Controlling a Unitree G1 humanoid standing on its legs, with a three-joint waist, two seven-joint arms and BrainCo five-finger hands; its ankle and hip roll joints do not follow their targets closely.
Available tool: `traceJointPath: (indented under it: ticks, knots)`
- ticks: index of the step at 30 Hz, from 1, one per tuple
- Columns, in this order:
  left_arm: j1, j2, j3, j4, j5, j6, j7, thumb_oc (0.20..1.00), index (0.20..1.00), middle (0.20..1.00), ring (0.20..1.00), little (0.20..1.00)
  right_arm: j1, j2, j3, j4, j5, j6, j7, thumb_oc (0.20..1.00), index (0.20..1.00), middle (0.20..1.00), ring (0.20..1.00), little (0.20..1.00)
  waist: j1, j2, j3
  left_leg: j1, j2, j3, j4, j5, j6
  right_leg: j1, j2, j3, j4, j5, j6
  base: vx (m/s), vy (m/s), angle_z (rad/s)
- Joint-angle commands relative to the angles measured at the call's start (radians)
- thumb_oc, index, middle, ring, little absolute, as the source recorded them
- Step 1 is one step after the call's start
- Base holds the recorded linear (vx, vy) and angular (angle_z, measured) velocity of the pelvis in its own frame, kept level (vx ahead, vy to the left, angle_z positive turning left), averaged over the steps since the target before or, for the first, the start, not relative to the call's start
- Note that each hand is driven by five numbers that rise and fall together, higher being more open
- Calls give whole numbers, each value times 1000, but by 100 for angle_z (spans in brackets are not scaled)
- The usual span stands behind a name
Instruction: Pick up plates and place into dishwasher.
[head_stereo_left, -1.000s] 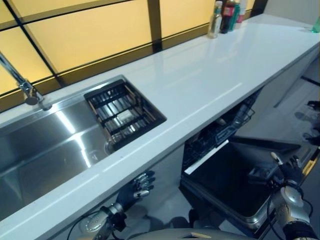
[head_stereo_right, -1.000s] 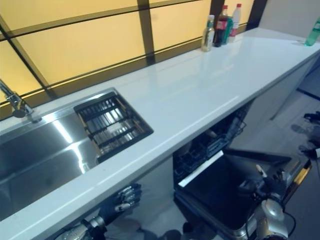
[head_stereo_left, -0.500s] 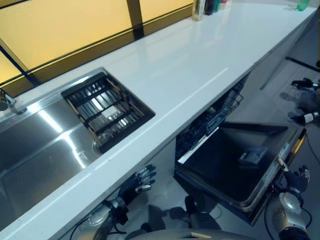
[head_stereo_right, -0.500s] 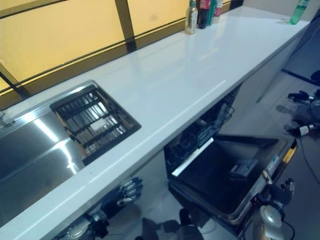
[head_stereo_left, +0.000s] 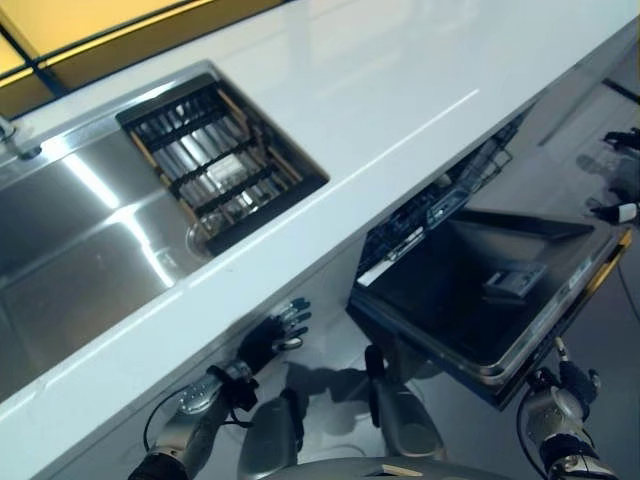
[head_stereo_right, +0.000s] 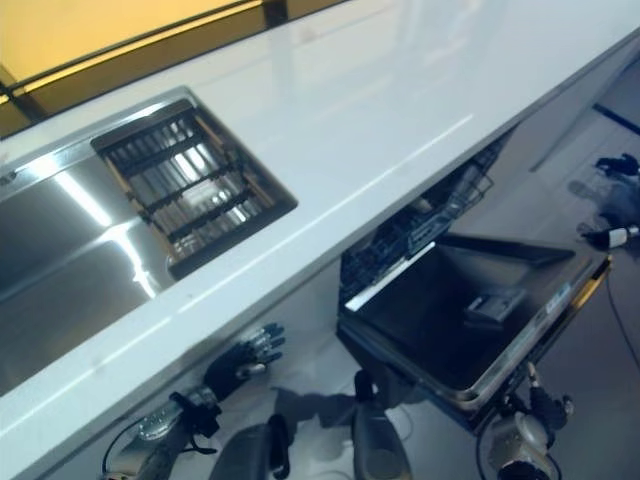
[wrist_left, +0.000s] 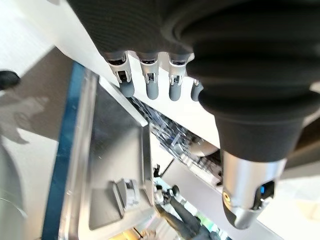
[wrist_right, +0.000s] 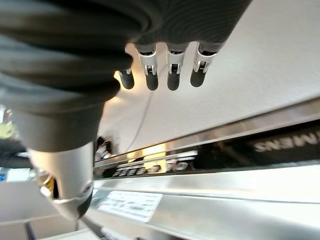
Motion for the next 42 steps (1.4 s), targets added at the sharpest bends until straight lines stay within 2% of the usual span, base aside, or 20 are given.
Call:
traceJointPath:
  ticks: [1,3,7,10,14,21,26,32,35,42]
  knots:
    - [6,34,-2,-66,-24,-27,-36,1000,1000,1000,1000,1000,-35,-53,-38,64,208,-11,182,1000,1000,1000,1000,1000,15,5,-18,-110,-45,-47,62,30,65,4,-33,-34,139,-71,8,6,18,9]
    - [1,40,-15,-71,-38,-34,-44,1000,1000,1000,1000,1000,-56,-69,-48,104,294,10,261,1000,1000,1000,1000,1000,18,18,-11,-129,-48,-53,81,26,63,-8,-37,-40,154,-75,5,17,30,16]
    - [-4,60,-43,-92,-69,-39,-59,1000,1000,1000,1000,1000,-113,-122,-67,201,480,97,444,1000,1000,1000,1000,1000,28,48,1,-157,-59,-57,112,18,59,-26,-51,-51,176,-82,0,29,36,5]
    - [0,71,-67,-104,-78,-46,-56,1000,1000,1000,1000,1000,-132,-148,-77,252,532,163,541,1000,1000,1000,1000,1000,31,62,4,-169,-63,-55,132,11,56,-35,-58,-53,189,-86,-1,48,42,0]
    - [14,79,-90,-120,-82,-45,-44,1000,1000,1000,1000,1000,-148,-174,-66,278,470,230,650,1000,1000,1000,1000,1000,40,76,2,-163,-70,-56,144,4,54,-22,-67,-55,194,-92,-2,85,40,-4]
    - [52,76,-91,-121,-88,-46,-58,1000,1000,1000,1000,1000,-176,-188,-4,261,341,255,798,1000,1000,1000,1000,1000,59,82,-18,-119,-71,-61,103,18,45,29,-79,-57,159,-95,2,88,41,0]
    - [91,71,-88,-117,-76,-43,-69,1000,1000,1000,1000,1000,-201,-197,34,234,254,260,823,1000,1000,1000,1000,1000,86,72,-49,-69,-72,-77,40,39,40,85,-80,-62,119,-99,9,119,17,-6]
    - [127,62,-71,-85,-56,-36,-103,1000,1000,1000,1000,1000,-240,-191,69,175,205,278,789,1000,1000,1000,1000,1000,121,53,-87,-4,-66,-110,-50,67,31,146,-79,-78,67,-104,20,104,17,15]
    - [147,55,-65,-75,-37,-41,-112,1000,1000,1000,1000,1000,-257,-176,84,136,192,292,744,1000,1000,1000,1000,1000,134,43,-109,33,-66,-133,-106,85,29,174,-70,-67,42,-109,23,109,19,3]
    - [150,45,-57,-65,-24,-13,-111,1000,1000,1000,1000,1000,-333,-147,108,81,173,350,555,1000,1000,1000,1000,1000,163,19,-138,97,-67,-171,-185,104,28,227,-56,-72,23,-132,22,95,23,17]
